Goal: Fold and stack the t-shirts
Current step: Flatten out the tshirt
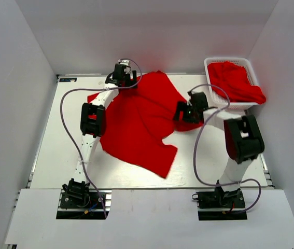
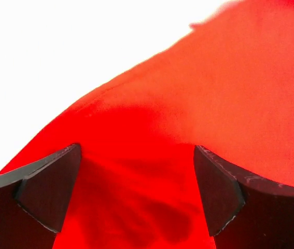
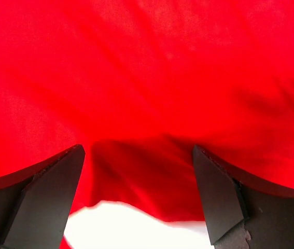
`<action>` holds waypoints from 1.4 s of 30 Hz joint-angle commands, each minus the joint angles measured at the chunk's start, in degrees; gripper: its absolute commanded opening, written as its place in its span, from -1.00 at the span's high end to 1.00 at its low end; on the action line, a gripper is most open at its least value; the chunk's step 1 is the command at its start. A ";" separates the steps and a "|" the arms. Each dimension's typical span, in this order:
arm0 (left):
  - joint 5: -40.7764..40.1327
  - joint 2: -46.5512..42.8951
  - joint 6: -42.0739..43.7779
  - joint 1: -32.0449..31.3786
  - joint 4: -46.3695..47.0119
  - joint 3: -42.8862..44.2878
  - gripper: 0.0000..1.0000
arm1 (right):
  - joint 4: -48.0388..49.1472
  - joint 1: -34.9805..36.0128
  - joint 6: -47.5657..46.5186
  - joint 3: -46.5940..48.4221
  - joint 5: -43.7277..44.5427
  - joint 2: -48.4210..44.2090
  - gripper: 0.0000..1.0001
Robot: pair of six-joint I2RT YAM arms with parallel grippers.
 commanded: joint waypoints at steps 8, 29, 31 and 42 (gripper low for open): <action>21.93 8.41 2.11 -0.66 31.68 4.30 -1.00 | -6.62 13.74 3.69 -22.68 -16.72 -16.59 -0.81; 6.31 -53.62 3.01 -0.66 21.17 -57.82 -1.00 | -12.77 13.83 -0.08 4.52 11.40 -12.93 -0.81; 5.76 -58.19 -0.06 -0.14 22.66 -68.55 -1.00 | -12.95 13.05 -1.13 7.45 11.41 -8.03 -0.81; -7.15 -58.49 -3.94 0.39 12.83 -77.82 -1.00 | -16.46 8.30 -4.22 26.45 6.84 10.28 -0.81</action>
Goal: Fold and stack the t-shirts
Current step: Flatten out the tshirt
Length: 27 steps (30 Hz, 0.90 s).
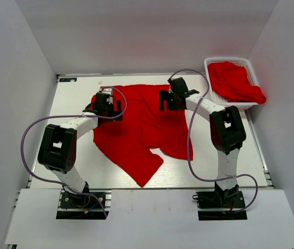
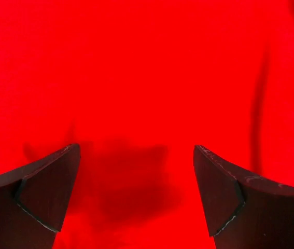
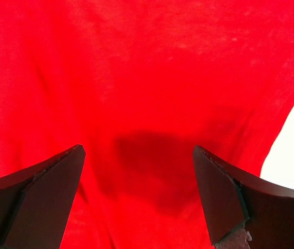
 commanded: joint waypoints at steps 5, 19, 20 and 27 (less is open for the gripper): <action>-9.62 4.77 -2.97 1.81 -5.61 3.50 -1.00 | -4.17 -4.17 -1.55 5.87 -1.28 6.74 -0.81; 0.65 24.97 6.15 8.15 -1.22 19.10 -1.00 | -5.84 -13.75 -0.67 8.16 -7.16 14.39 -0.81; 3.09 28.30 8.00 8.15 -3.05 24.37 -1.00 | -6.10 -14.46 -0.15 8.94 -6.90 14.83 -0.81; 7.24 34.75 10.57 8.76 -7.55 37.51 -1.00 | -6.02 -16.48 -3.65 11.84 -9.27 14.93 -0.81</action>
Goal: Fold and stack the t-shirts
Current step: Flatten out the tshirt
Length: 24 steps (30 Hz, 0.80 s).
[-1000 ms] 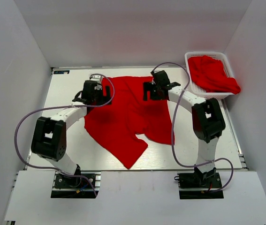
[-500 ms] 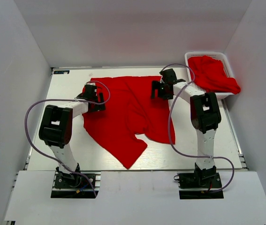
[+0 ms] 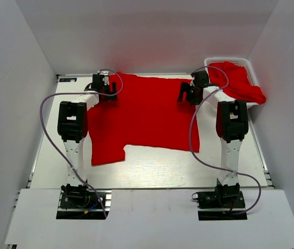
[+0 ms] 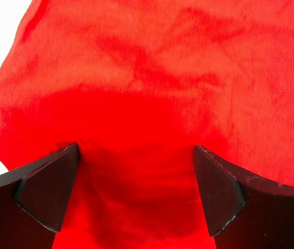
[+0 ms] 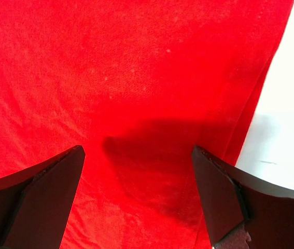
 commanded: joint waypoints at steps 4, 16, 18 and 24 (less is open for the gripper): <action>8.26 -2.75 3.09 -0.05 -6.34 2.72 -1.00 | -2.80 -0.42 -5.68 1.49 -2.06 -1.25 -0.81; -3.76 -40.61 -12.42 -0.75 -9.94 -25.19 -1.00 | 6.95 2.74 -8.77 -24.18 -6.11 -25.95 -0.81; -3.78 -49.66 -20.87 -0.75 -12.05 -35.65 -1.00 | 10.47 3.53 -7.71 -28.63 -5.85 -31.65 -0.81; -5.00 -69.79 -32.39 -1.28 -21.52 -56.93 -1.00 | 13.90 5.03 0.37 -46.30 -1.02 -44.49 -0.81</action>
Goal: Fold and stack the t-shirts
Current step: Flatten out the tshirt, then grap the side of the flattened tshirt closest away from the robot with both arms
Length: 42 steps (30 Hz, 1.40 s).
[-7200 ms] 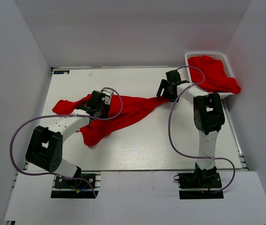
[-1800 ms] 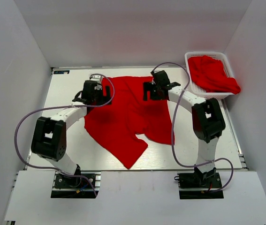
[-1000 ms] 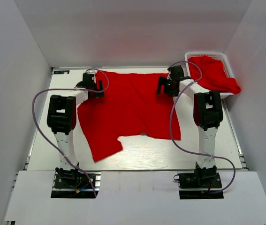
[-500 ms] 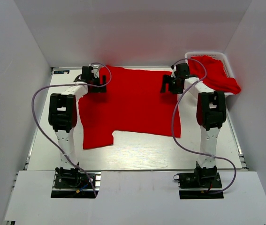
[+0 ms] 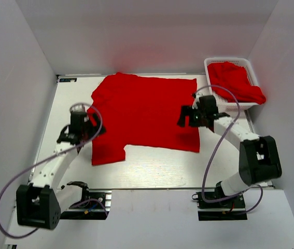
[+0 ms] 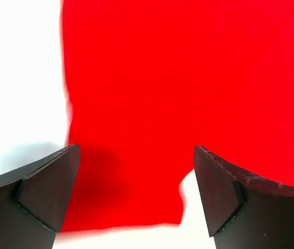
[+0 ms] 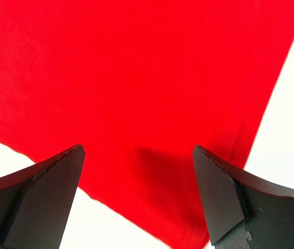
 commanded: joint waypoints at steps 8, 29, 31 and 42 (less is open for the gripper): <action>-2.30 -24.48 -16.38 -0.27 -16.19 -20.12 -1.00 | 1.59 0.00 11.62 -16.55 6.54 -20.10 -0.81; -6.07 -16.14 -18.49 -0.27 -11.46 -24.00 0.45 | -7.54 -0.44 15.94 -19.03 14.90 -23.54 -0.81; -6.59 -15.00 -17.79 -0.27 -10.31 -23.38 0.87 | -8.34 -0.17 16.11 -19.73 15.16 -23.71 -0.81; -3.44 -16.84 -13.66 -0.27 -6.79 -21.89 1.00 | -11.25 -0.26 20.15 -24.92 13.23 -22.05 -0.81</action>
